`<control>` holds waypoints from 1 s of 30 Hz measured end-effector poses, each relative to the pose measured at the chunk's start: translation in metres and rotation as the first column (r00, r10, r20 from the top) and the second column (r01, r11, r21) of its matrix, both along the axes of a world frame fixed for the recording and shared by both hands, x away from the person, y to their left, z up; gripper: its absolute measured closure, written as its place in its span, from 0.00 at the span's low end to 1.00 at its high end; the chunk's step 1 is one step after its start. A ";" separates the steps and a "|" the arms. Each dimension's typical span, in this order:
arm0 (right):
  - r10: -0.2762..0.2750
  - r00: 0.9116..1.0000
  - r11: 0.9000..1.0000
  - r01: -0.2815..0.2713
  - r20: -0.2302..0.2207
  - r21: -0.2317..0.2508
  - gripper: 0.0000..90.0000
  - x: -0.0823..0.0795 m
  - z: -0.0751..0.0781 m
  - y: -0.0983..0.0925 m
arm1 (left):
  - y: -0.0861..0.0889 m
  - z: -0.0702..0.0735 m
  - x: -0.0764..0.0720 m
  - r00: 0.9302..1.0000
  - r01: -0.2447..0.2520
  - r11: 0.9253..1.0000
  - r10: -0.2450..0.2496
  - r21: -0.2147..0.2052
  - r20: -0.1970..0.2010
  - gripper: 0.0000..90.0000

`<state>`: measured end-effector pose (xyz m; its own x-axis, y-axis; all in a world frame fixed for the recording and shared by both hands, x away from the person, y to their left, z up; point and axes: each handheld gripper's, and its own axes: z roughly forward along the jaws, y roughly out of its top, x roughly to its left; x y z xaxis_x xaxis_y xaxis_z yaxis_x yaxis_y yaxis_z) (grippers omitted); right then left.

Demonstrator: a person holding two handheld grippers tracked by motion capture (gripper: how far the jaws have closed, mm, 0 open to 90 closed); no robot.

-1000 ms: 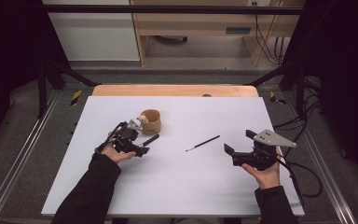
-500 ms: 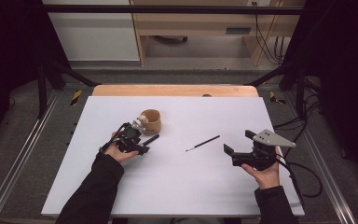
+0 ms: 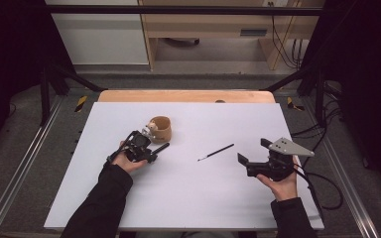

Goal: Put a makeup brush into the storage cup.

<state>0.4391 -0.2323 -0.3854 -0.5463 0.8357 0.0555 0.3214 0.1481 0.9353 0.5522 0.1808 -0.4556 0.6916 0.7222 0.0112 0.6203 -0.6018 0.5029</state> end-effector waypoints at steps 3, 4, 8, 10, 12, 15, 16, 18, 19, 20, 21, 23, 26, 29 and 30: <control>-0.001 1.000 1.000 0.001 0.000 -0.002 0.04 0.000 0.000 0.000 | 0.001 0.001 0.001 1.000 -0.008 1.000 0.008 -0.001 -0.007 0.75; -0.001 1.000 1.000 0.001 0.000 -0.002 0.04 0.000 0.000 0.000 | 0.001 0.001 0.001 1.000 -0.008 1.000 0.008 -0.001 -0.007 0.76; -0.002 1.000 1.000 0.002 0.001 -0.004 0.04 0.000 0.000 0.000 | 0.001 0.001 0.000 1.000 -0.007 1.000 0.007 0.001 -0.011 0.80; -0.002 1.000 1.000 0.002 0.000 -0.005 0.04 0.000 0.000 0.000 | 0.002 0.001 0.000 1.000 -0.006 1.000 0.006 0.001 -0.014 0.81; -0.002 1.000 1.000 0.002 -0.001 -0.004 0.04 0.000 0.000 0.000 | 0.002 0.001 0.000 1.000 0.003 1.000 -0.003 0.000 -0.019 0.83; -0.002 1.000 1.000 0.002 0.000 -0.005 0.04 0.000 0.000 0.000 | 0.002 0.002 -0.001 1.000 0.010 1.000 -0.010 0.002 -0.023 0.84; -0.001 1.000 1.000 0.001 -0.001 -0.005 0.04 0.000 0.000 0.000 | 0.001 0.002 -0.001 1.000 0.013 1.000 -0.013 0.001 -0.025 0.84; -0.001 1.000 1.000 0.001 -0.001 -0.005 0.04 0.000 0.000 0.000 | 0.001 0.002 -0.001 0.999 0.015 1.000 -0.015 0.000 -0.029 0.85; -0.002 1.000 1.000 0.002 0.000 -0.005 0.04 0.000 0.000 0.000 | 0.001 0.002 -0.002 0.999 0.016 1.000 -0.016 0.000 -0.031 0.86; -0.001 1.000 1.000 0.001 -0.001 -0.005 0.04 0.000 0.000 0.000 | 0.001 0.002 -0.002 1.000 0.012 1.000 -0.012 -0.005 -0.029 0.86; -0.001 1.000 1.000 0.001 -0.001 -0.005 0.04 0.000 0.000 0.000 | 0.000 0.002 -0.002 0.999 0.013 1.000 -0.013 -0.005 -0.032 0.86; -0.001 1.000 1.000 0.001 -0.001 -0.004 0.04 0.000 0.000 0.000 | 0.001 0.002 -0.002 0.999 0.020 1.000 -0.020 -0.001 -0.037 0.86; 0.000 1.000 1.000 0.000 0.000 -0.004 0.04 0.000 0.000 0.000 | 0.000 0.002 -0.002 0.999 0.021 1.000 -0.021 0.001 -0.037 0.86; 0.001 1.000 1.000 -0.001 -0.001 -0.003 0.04 0.000 0.000 0.000 | -0.001 0.002 -0.002 0.999 0.022 1.000 -0.022 0.006 -0.035 0.86; 0.000 1.000 1.000 0.000 -0.001 -0.003 0.04 0.000 0.000 0.000 | -0.001 0.003 -0.002 0.999 0.025 1.000 -0.025 0.006 -0.039 0.86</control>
